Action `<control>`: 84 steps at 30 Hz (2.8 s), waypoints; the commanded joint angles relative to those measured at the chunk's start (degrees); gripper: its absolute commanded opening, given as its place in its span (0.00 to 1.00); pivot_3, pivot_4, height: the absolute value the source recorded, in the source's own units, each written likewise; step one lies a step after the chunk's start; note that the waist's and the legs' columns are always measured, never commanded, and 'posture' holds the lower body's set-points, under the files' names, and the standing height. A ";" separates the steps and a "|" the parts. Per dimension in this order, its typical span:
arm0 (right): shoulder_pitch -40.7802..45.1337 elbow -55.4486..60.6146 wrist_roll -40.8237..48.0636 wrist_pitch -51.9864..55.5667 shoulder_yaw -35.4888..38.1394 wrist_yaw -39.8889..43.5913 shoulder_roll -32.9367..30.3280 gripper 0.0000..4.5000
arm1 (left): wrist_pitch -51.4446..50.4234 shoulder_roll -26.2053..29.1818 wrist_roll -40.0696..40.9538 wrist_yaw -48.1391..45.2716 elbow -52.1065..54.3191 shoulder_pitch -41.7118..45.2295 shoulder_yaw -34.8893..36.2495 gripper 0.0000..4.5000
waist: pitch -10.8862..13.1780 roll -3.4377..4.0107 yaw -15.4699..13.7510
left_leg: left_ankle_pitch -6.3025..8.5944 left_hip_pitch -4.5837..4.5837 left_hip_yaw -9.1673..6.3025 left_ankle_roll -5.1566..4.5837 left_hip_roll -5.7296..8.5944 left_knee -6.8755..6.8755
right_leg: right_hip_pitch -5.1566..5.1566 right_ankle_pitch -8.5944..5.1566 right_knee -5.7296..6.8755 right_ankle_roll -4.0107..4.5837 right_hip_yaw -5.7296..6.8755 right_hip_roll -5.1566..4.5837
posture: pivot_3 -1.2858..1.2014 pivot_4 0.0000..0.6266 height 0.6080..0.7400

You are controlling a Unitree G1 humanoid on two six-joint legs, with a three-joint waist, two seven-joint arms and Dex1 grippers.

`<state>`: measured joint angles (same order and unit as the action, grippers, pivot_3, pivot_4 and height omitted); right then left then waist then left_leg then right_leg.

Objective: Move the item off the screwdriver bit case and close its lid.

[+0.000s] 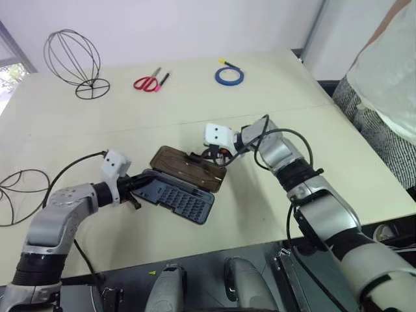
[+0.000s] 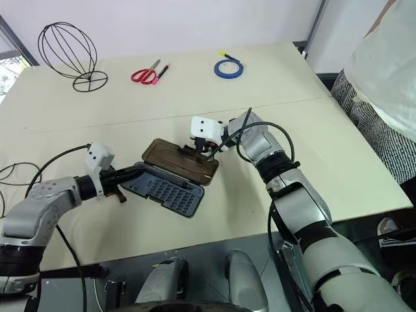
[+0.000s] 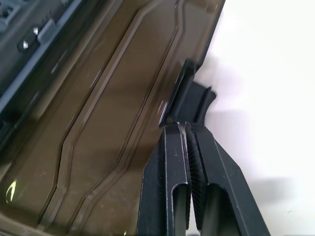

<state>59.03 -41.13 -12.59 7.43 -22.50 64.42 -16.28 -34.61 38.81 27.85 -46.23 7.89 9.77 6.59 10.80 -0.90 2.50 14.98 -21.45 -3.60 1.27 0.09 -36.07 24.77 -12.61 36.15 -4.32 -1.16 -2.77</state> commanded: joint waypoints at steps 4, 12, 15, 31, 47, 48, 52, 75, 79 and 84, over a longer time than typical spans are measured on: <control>0.73 1.74 0.04 0.52 0.75 -1.22 -0.66 0.02 | -0.13 0.66 0.31 -1.14 2.54 -0.86 -0.28 0.00 | 0.00 0.00 0.01 | 0.00 0.01 0.00 0.00 0.00 -0.01 | 0.00 0.00 0.01 0.00 0.00 0.00 | 0.52 0.24 1.00; 0.55 8.92 3.40 12.24 5.30 -2.88 -2.24 0.02 | -2.62 1.57 2.88 -2.40 5.43 -1.78 1.54 0.00 | 0.00 0.00 -0.11 | 0.00 -0.03 -0.01 0.00 0.01 -0.03 | 0.00 0.00 0.00 0.00 0.00 -0.02 | 0.52 0.24 1.00; -1.03 15.81 5.33 20.12 7.03 -2.71 -3.37 0.02 | -3.27 1.76 3.32 -2.12 5.84 -1.77 2.20 0.00 | 0.00 0.00 -0.09 | 0.00 -0.04 -0.01 0.00 0.01 -0.01 | 0.02 0.00 -0.01 0.01 0.00 -0.02 | 0.52 0.24 1.00; -10.98 37.69 5.91 28.24 5.99 -7.38 -12.44 0.02 | -3.48 0.49 2.75 -1.16 6.22 -1.10 0.44 0.00 | 0.00 -0.01 -0.06 | 0.00 -0.04 0.01 -0.01 0.00 -0.03 | 0.03 -0.01 -0.01 0.01 0.00 0.01 | 0.52 0.24 1.00; -7.91 42.61 12.46 58.13 8.83 -20.33 -2.68 0.68 | -2.76 -0.10 1.23 -0.27 6.03 -0.73 -1.02 0.00 | 0.00 -0.01 -0.13 | 0.00 -0.07 0.00 -0.01 0.02 -0.03 | 0.04 -0.01 -0.02 0.01 0.00 -0.02 | 0.52 0.24 1.00; -7.71 42.80 13.07 59.48 9.02 -20.96 -2.27 0.80 | -2.65 -0.10 1.11 -0.24 5.93 -0.72 -1.05 0.00 | 0.00 -0.01 -0.10 | 0.00 -0.06 -0.01 -0.01 0.01 -0.03 | 0.04 -0.01 -0.01 0.01 0.00 -0.01 | 0.52 0.24 1.00; -7.91 44.21 14.97 63.48 8.64 -22.96 -2.18 0.99 | -2.27 -0.21 0.76 0.08 5.71 -0.61 -1.13 0.00 | 0.00 -0.01 -0.09 | 0.00 -0.07 -0.01 -0.01 0.01 -0.01 | 0.04 -0.01 -0.02 0.01 0.00 -0.01 | 0.52 0.24 1.00; -14.81 45.69 19.76 67.99 8.71 -34.33 -2.58 0.94 | -1.08 -1.62 -1.56 0.68 4.34 0.42 -1.60 0.00 | 0.00 -0.01 -0.03 | 0.01 -0.06 -0.01 -0.02 0.01 -0.01 | 0.04 -0.01 -0.02 0.00 0.00 0.01 | 0.52 0.24 1.00; -14.92 45.52 20.35 66.88 8.32 -35.22 -2.48 0.56 | -1.10 -1.61 -1.58 0.86 4.47 0.36 -1.47 0.00 | 0.00 -0.01 -0.03 | 0.01 -0.07 0.00 -0.02 0.01 -0.01 | 0.04 -0.01 -0.02 0.00 0.00 0.00 | 0.52 0.24 1.00; -14.86 45.53 21.08 65.81 7.22 -35.53 -2.60 0.01 | -1.05 -1.65 -1.72 0.99 4.29 0.56 -1.39 0.00 | -0.01 -0.03 -0.10 | 0.01 -0.07 0.00 -0.02 0.01 -0.02 | 0.03 -0.01 -0.02 0.00 0.00 0.00 | 0.52 0.24 1.00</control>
<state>43.73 3.84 8.39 74.10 -15.37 29.45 -18.87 -36.70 37.10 26.24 -45.41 11.85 9.50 4.63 10.79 -0.93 2.39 14.99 -21.52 -3.61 1.25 0.11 -36.10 24.80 -12.62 36.13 -4.32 -1.16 -2.77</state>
